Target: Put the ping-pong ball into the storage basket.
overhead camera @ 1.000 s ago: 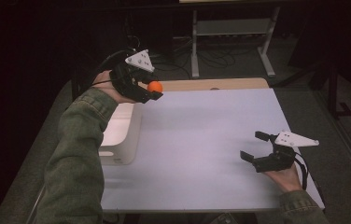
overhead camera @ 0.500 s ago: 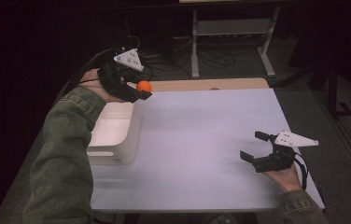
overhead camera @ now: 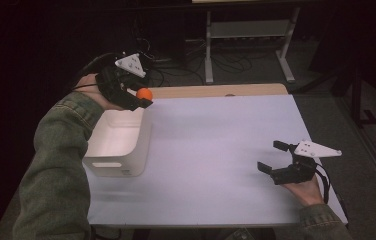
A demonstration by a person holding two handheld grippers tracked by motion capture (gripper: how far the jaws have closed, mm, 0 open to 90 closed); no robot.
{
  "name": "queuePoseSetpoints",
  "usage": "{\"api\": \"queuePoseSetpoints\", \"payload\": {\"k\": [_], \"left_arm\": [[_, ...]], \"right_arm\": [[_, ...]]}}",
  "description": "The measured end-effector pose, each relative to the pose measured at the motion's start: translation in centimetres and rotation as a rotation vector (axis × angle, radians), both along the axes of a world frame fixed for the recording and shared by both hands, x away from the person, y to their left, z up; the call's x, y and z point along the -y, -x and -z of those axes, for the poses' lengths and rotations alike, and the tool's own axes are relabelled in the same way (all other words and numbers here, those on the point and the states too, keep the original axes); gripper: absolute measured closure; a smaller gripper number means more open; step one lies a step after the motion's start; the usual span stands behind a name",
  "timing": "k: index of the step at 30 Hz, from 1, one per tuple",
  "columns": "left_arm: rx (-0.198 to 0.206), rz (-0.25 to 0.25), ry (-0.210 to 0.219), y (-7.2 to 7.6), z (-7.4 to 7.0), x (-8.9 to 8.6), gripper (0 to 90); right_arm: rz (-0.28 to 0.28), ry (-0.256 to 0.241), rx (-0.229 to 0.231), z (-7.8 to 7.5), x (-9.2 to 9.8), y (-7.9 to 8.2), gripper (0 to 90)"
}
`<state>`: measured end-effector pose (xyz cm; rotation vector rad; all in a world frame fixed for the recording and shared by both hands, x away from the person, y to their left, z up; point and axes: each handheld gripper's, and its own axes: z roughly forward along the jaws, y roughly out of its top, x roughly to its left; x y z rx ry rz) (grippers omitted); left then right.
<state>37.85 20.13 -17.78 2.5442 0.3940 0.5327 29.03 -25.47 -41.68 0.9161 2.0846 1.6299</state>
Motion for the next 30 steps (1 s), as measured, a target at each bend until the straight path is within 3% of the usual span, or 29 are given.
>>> {"api": "queuePoseSetpoints", "payload": {"k": [22,30], "left_arm": [[-0.056,-0.012,-0.050,-0.5,0.2,-1.1,50.2],[-0.080,-0.018,-0.102,-0.6,0.5,-1.1,50.2]], "right_arm": [[0.000,0.001,-0.001,0.0,0.0,0.1,0.0],[-0.001,0.001,-0.002,0.0,0.0,0.0,0.0]]}}
